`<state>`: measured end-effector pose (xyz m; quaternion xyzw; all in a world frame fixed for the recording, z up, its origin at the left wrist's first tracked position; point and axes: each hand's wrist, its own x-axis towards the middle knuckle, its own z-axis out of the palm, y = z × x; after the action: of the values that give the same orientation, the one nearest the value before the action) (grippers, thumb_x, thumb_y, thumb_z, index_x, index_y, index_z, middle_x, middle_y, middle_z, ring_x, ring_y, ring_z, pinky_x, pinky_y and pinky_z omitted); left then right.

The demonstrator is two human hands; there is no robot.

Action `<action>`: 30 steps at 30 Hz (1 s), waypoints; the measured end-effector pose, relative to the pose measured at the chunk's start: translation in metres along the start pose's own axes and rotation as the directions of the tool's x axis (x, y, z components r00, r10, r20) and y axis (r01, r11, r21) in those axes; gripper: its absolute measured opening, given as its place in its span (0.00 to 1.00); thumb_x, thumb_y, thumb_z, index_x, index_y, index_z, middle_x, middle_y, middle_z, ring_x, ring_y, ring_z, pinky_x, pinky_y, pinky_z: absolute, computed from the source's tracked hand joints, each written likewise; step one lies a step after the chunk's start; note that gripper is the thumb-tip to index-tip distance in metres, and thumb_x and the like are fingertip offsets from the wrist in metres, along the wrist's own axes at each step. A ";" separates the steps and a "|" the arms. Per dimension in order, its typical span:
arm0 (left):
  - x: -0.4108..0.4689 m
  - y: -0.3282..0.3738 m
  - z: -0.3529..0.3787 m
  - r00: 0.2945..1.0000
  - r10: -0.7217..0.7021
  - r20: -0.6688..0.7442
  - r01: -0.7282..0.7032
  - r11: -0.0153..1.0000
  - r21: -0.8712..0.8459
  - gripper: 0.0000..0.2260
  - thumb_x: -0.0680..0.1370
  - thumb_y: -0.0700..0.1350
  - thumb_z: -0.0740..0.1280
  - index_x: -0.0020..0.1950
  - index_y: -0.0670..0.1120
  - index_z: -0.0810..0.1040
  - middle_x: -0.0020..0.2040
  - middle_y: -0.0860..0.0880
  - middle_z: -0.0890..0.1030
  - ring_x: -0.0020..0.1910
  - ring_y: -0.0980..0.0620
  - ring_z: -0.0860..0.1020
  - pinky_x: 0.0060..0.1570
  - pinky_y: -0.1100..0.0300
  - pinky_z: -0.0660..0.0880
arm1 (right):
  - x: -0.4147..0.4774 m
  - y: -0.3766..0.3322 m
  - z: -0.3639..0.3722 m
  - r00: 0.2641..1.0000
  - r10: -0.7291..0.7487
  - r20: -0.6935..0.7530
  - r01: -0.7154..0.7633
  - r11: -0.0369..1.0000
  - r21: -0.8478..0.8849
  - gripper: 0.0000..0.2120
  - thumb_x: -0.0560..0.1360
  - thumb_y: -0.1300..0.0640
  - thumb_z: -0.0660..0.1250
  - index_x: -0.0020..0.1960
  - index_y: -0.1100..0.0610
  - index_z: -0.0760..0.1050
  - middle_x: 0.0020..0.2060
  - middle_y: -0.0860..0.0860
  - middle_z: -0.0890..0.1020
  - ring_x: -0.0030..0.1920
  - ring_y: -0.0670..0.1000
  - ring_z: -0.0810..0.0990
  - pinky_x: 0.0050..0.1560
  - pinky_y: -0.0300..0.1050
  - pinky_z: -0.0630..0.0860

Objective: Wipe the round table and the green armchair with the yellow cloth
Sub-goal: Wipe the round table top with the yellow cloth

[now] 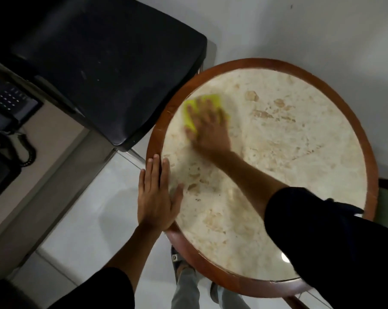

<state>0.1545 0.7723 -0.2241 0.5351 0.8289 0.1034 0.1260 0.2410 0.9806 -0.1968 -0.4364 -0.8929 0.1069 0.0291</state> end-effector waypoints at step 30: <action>-0.001 0.000 -0.003 0.997 0.078 -0.021 -0.074 0.988 0.138 0.32 0.82 0.60 0.51 0.81 0.43 0.50 0.81 0.39 0.54 0.81 0.41 0.51 0.79 0.44 0.50 | -0.385 0.048 0.004 0.956 0.283 0.073 -0.280 0.959 -0.049 0.27 0.82 0.41 0.48 0.78 0.49 0.55 0.76 0.58 0.65 0.79 0.59 0.51 0.73 0.66 0.58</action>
<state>0.1541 0.7708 -0.2215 0.5723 0.8147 0.0580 0.0738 0.5152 0.7059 -0.1951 -0.5551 -0.8239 0.1101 -0.0304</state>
